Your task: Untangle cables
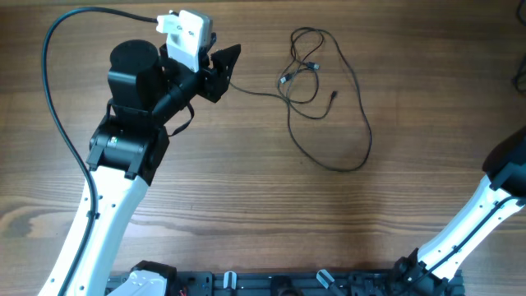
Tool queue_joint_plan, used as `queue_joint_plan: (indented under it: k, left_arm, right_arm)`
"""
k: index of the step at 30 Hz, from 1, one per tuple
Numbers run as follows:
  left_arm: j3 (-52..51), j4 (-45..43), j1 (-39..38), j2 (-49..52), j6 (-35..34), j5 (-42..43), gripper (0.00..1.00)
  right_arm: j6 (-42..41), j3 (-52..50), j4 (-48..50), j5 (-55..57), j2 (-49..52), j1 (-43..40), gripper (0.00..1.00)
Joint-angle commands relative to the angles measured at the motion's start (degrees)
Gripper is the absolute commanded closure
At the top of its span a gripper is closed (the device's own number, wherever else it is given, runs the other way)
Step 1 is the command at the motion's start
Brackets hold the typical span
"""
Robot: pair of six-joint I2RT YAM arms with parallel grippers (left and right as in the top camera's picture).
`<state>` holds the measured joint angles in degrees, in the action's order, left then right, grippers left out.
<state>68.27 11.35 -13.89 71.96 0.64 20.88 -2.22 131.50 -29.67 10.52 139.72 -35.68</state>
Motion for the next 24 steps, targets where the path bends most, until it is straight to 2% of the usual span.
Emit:
queue_joint_plan:
  k: [1, 4, 6, 7, 8, 12, 13, 14, 20, 24]
  left_arm:
    - [0.85, -0.24, -0.15, -1.16, -1.14, -0.37, 0.48]
    - [0.85, -0.13, -0.15, -1.16, -1.14, -0.37, 0.49]
    - [0.85, -0.11, -0.15, -1.16, -1.14, -0.37, 0.48]
    - [0.85, -0.11, -0.15, -1.16, -1.14, -0.37, 0.48]
    - [0.85, 0.02, -0.15, -1.16, -1.14, -0.37, 0.48]
    - [0.85, 0.07, -0.15, -1.16, -1.16, -0.35, 0.49]
    - [0.85, 0.09, -0.15, -1.16, -1.16, -0.35, 0.49]
    - [0.85, 0.09, -0.15, -1.16, -1.16, -0.35, 0.48]
    - [0.85, 0.90, -0.15, -1.16, -1.11, -0.35, 0.47]
    - [0.85, 2.16, -0.09, -1.16, 0.61, -0.81, 0.45]
  right_arm:
    - [0.72, 1.14, 0.07, -1.57, 0.55, 0.13, 0.96]
    - [0.44, 1.14, -1.33, -3.32, 0.55, 0.22, 0.95]
    - [-0.81, 1.14, -1.75, -3.28, 0.55, 0.20, 0.84]
    - [-0.83, 1.14, -1.77, -3.28, 0.55, 0.20, 0.76]
    - [-0.87, 1.16, -1.97, -3.28, 0.55, 0.24, 0.54]
    - [-2.71, 1.20, -3.06, -5.11, 0.52, 0.24, 0.24]
    - [-2.73, 1.22, -3.43, -5.70, 0.52, 0.26, 0.22]
    - [-2.89, 1.27, -4.07, -5.66, 0.46, 0.24, 0.16]
    - [-6.40, 1.27, -8.11, -3.04, -1.84, 0.24, 0.00]
    - [-12.46, 1.27, -14.34, 2.75, -5.99, 0.26, 0.01]
